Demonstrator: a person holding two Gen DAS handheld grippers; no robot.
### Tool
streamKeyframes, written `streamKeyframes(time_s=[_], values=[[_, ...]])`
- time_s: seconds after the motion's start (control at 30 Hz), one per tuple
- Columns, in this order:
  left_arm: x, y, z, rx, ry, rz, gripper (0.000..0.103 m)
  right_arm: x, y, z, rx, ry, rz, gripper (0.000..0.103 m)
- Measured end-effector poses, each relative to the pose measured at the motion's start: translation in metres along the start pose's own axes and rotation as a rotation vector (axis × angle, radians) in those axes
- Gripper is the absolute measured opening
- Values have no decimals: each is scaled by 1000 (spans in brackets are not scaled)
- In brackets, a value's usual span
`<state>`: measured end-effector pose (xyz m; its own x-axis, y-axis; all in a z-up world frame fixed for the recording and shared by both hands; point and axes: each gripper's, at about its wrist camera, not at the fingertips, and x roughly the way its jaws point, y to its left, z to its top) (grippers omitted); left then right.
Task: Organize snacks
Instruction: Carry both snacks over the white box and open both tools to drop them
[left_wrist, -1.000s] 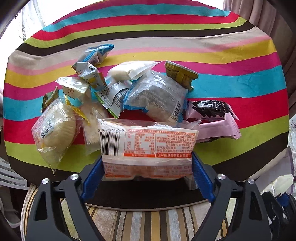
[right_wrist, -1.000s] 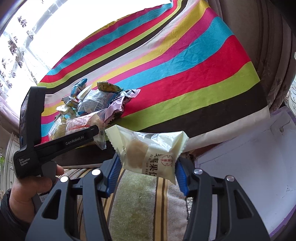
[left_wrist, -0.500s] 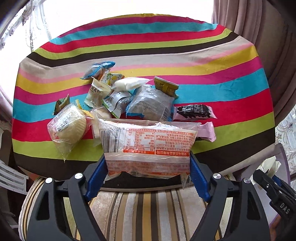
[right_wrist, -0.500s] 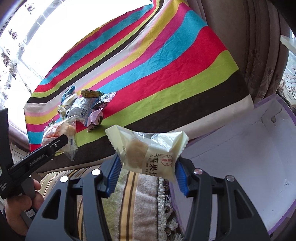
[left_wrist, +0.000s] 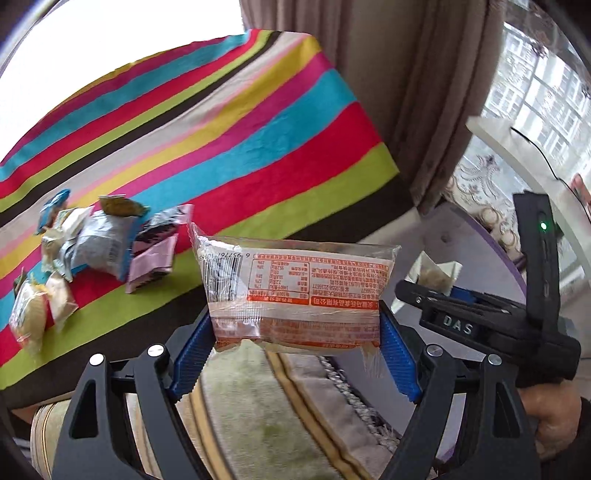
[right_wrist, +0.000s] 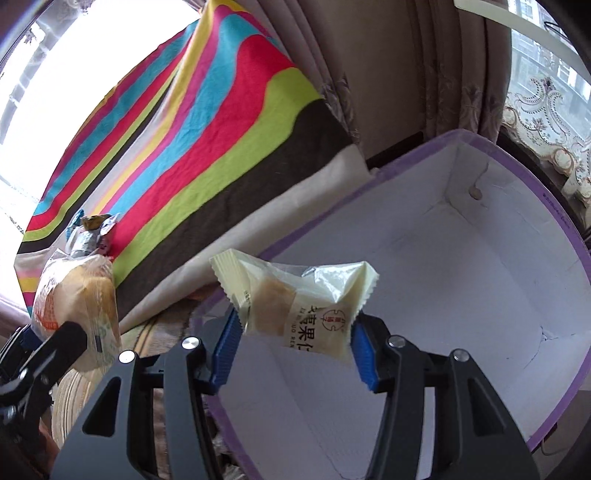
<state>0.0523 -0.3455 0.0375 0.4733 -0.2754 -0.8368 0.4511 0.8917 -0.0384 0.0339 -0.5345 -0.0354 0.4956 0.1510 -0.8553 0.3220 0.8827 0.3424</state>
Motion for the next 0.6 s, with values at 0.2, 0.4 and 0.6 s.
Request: streamKeyframes(time_s=[0.2,0.4,0.6], values=[[14,-44,-4,156,45,-14,81,12,-39,-6,60,42,-20,58],[25,-64,-6,238,82,-13,85,20,-51,-9,81,63,-20,68],[27,-50,-2,174,84,-7,95,20,-53,-7,95,58,-68,80]])
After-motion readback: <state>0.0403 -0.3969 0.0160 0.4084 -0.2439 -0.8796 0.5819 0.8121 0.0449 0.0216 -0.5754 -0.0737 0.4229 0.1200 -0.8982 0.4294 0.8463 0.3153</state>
